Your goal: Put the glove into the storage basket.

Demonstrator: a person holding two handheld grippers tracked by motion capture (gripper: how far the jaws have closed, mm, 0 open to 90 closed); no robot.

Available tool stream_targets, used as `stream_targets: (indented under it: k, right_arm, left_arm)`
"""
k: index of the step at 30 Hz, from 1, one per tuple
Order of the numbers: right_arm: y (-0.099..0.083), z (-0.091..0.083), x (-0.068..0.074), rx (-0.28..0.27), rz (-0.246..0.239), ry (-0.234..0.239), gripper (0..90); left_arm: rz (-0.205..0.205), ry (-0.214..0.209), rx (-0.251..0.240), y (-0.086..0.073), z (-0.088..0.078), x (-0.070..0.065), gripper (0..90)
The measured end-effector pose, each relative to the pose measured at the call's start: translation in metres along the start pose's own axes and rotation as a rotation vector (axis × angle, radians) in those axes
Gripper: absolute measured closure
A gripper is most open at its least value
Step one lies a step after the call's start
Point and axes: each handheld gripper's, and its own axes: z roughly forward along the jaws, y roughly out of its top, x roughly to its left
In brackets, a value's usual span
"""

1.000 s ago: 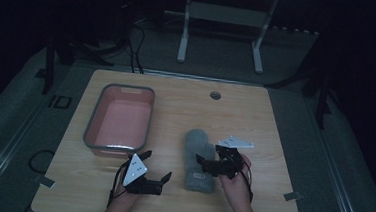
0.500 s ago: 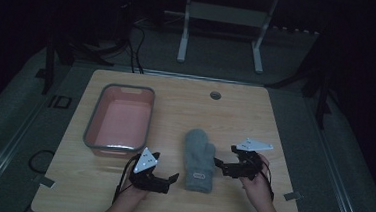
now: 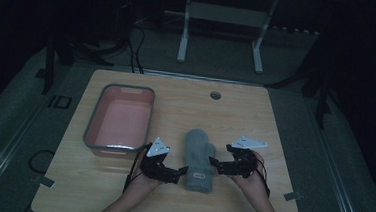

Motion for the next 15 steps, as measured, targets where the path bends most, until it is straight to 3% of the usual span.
stream_targets:
  k: [1, 4, 5, 10, 15]
  right_arm:
    - [0.001, 0.002, -0.001, 0.016, 0.01, -0.009, 27.9]
    - [0.0, 0.01, -0.003, 0.022, 0.057, 0.023, 39.1]
    - [0.0, 0.013, -0.002, 0.026, 0.069, 0.039, 39.6]
    - [-0.011, 0.034, -0.003, 0.103, 0.101, 0.036, 40.4]
    - [-0.018, 0.042, -0.007, 0.146, 0.117, 0.038, 40.5]
  left_arm:
    - [-0.005, 0.001, -0.003, 0.002, 0.002, 0.0, 8.7]
    - [-0.013, 0.0, 0.009, 0.005, 0.009, 0.0, 12.0]
    - [-0.018, 0.002, 0.016, 0.006, 0.012, 0.001, 14.9]
    - [-0.04, 0.022, 0.088, 0.007, 0.031, 0.007, 15.8]
    - [-0.05, 0.022, 0.134, 0.005, 0.046, 0.012, 15.9]
